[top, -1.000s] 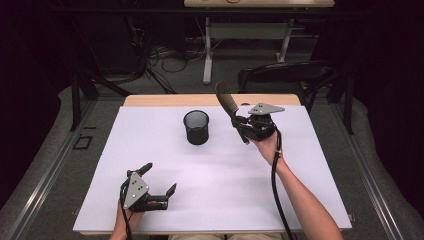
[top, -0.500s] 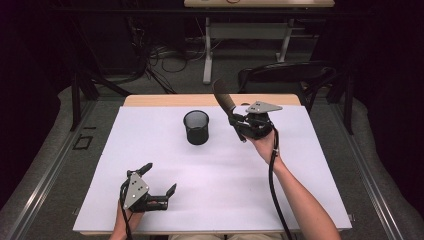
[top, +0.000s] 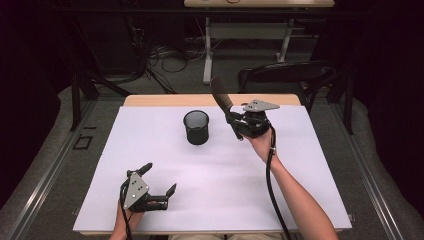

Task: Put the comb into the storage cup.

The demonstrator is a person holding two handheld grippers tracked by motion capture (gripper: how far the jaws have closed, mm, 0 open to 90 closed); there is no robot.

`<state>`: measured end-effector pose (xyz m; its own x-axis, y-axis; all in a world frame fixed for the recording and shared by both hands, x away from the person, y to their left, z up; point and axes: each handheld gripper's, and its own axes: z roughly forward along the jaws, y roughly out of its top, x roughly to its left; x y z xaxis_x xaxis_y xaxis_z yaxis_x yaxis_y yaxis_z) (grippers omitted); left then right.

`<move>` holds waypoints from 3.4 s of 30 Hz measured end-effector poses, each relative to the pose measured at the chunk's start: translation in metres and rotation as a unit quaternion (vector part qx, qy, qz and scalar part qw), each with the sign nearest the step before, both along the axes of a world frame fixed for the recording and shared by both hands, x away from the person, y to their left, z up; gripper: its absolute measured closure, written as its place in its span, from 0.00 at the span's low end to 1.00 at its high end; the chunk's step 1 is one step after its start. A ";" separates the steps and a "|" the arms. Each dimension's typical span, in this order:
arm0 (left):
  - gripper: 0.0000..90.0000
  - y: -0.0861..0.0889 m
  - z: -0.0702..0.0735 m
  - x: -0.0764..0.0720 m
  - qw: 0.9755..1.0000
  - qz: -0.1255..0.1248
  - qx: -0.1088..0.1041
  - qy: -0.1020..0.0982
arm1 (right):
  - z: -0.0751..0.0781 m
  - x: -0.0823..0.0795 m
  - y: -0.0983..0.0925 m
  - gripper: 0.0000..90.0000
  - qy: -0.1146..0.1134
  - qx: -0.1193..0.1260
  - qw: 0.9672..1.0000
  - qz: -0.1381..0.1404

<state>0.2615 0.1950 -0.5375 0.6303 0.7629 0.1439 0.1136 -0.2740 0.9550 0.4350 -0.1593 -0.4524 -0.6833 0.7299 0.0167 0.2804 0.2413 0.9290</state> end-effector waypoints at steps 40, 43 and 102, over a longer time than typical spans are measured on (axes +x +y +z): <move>0.00 0.000 0.000 0.000 1.000 0.000 -0.001 0.000 | 0.004 0.008 0.013 0.81 -0.007 0.009 1.000 0.005; 0.00 0.000 0.000 0.000 1.000 0.000 0.000 -0.001 | 0.004 0.008 0.013 0.81 -0.007 0.008 1.000 0.005; 0.00 0.000 0.000 0.000 1.000 0.000 -0.001 0.000 | 0.006 0.018 0.032 0.81 -0.035 0.045 0.998 0.007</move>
<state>0.2618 0.1954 -0.5377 0.6301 0.7633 0.1427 0.1133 -0.2722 0.9556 0.4532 -0.1277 -0.4462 -0.6948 0.7183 0.0346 0.2117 0.1584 0.9644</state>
